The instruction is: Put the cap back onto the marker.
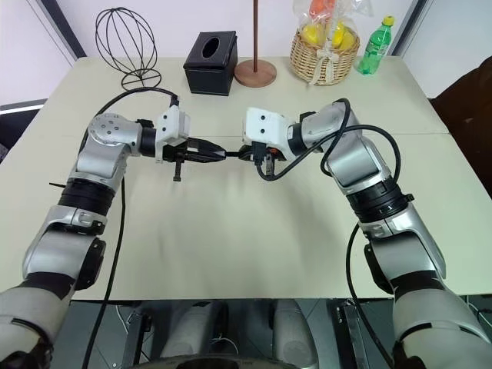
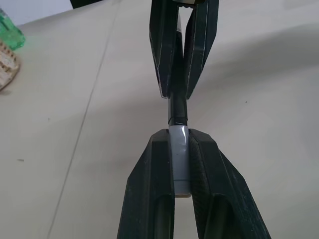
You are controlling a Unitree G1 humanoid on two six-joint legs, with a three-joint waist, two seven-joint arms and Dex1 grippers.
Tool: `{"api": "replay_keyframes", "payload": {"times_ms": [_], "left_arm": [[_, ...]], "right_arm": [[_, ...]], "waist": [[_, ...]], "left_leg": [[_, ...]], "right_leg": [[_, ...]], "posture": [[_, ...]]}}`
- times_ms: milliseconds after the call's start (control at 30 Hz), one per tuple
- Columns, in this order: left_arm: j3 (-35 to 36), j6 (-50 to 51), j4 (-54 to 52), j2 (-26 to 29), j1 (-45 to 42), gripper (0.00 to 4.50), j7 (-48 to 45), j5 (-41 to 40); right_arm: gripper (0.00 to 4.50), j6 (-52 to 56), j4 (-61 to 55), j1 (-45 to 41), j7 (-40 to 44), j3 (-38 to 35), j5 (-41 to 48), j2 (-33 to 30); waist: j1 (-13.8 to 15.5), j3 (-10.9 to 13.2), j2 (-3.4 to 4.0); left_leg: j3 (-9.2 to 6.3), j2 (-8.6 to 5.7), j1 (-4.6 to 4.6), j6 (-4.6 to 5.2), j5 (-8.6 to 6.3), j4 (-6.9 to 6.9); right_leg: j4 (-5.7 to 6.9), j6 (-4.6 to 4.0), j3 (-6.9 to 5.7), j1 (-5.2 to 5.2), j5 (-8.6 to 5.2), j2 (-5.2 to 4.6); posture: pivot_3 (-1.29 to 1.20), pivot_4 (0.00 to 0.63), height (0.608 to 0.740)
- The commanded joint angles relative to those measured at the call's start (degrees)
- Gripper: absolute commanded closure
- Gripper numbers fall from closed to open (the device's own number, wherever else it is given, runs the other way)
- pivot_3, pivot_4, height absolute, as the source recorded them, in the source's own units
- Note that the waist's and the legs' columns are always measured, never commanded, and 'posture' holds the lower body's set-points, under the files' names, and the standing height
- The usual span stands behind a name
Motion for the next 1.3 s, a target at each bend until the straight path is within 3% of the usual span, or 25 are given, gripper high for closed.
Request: {"api": "replay_keyframes", "payload": {"times_ms": [33, 700, 1300], "left_arm": [[-0.75, -4.50, -0.97, -1.90, -2.78, 4.44, 1.22, 0.24], [-2.40, -2.30, -3.05, -7.54, -3.26, 4.44, -1.19, -0.98], [-5.48, -2.09, -0.70, -7.78, -4.92, 4.44, -5.97, 3.95]], "right_arm": [[4.50, -1.69, -0.87, -2.85, -0.39, -0.22, 0.39, 1.92], [4.50, -2.60, 1.00, -4.03, -1.43, -0.70, -0.30, 3.81], [4.50, -4.77, 5.55, -7.29, 0.52, 0.32, -2.70, 5.35]], "waist": [[-0.02, 0.00, 0.00], [-0.07, 0.00, 0.00], [-0.11, 0.00, 0.00]], "left_leg": [[0.00, 0.00, 0.00, 0.00, 0.00, 0.00], [0.00, -0.04, 0.00, 0.00, 0.00, 0.00], [-0.01, -0.13, 0.00, 0.00, 0.00, 0.00]], "right_leg": [[0.00, 0.00, 0.00, 0.00, 0.00, 0.00], [0.00, 0.00, 0.00, 0.00, 0.00, 0.01], [0.00, 0.00, 0.00, 0.00, 0.00, 0.01]], "posture": [[0.00, 0.150, 0.740], [0.00, 0.150, 0.740], [0.00, 0.150, 0.740]]}}
